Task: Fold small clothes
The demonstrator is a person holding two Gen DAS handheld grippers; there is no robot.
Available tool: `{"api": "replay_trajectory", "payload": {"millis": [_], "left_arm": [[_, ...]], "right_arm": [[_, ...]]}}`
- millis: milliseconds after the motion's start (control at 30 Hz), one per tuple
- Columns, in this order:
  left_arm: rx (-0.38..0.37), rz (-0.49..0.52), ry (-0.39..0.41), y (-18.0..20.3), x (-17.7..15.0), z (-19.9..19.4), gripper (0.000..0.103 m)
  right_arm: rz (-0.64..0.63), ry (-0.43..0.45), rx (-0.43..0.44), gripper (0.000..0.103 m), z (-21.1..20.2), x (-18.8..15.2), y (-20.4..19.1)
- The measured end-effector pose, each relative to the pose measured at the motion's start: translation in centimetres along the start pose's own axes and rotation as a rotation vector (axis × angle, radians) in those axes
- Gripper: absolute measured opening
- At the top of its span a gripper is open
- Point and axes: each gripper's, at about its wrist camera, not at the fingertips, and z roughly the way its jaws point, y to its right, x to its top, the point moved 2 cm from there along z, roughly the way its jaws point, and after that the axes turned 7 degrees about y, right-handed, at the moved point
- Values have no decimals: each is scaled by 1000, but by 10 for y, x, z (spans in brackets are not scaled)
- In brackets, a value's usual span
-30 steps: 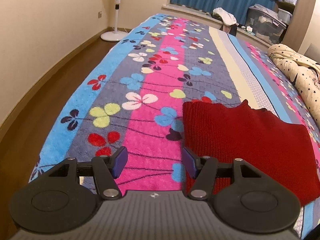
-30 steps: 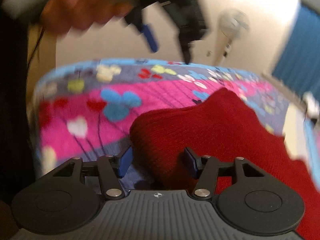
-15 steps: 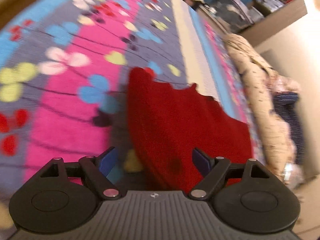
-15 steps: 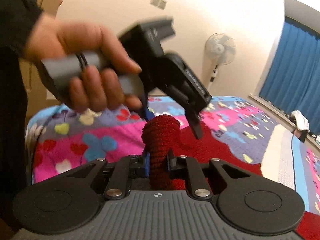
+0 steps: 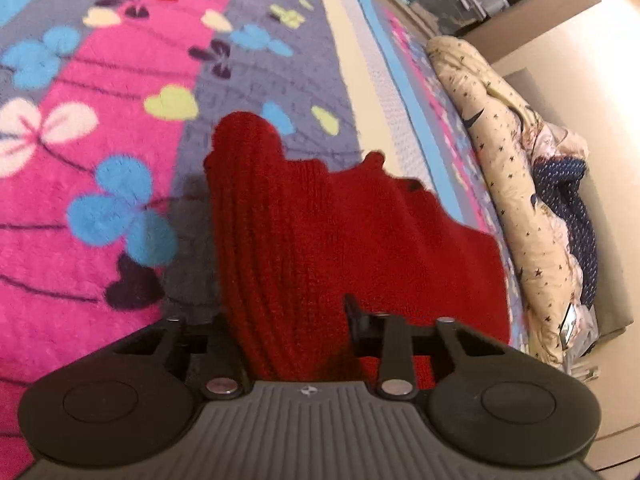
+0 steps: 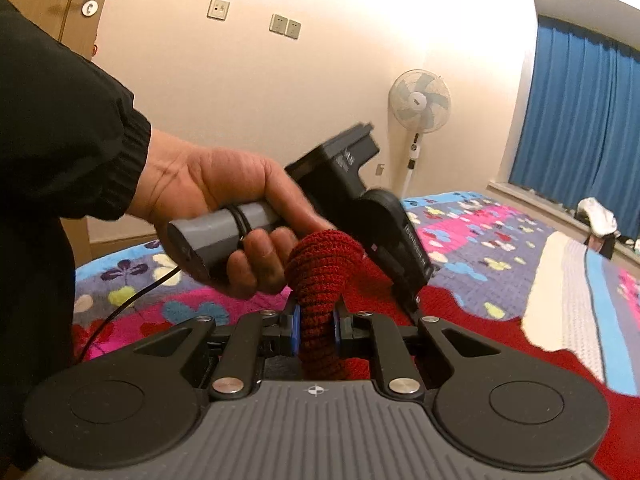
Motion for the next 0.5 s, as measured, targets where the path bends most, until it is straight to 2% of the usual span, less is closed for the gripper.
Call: {"api": "replay_trajectory", "payload": {"millis": [100,167,233,300,400,500], "left_arm": [[-38,14,78,6,3,-30,32],[-35,24,146,6,2,-60,31],[-29,21,202,-3,-3,-93,31],[-18,-11,232,-19,-9,-119,32],[52,-47,204,-38,-21,-130,32],[145,-24,153,-36,-29,-117,34]], "right_arm": [[-13,19,16,15,-1,5,-8],[-7,42,31,15,-1,17,-16],[4,74,50,15,-1,34,-28],[66,95,73,15,-4,50,-39],[197,52,88,15,0,58,-47],[247,-15,59,15,2,48,-46]]}}
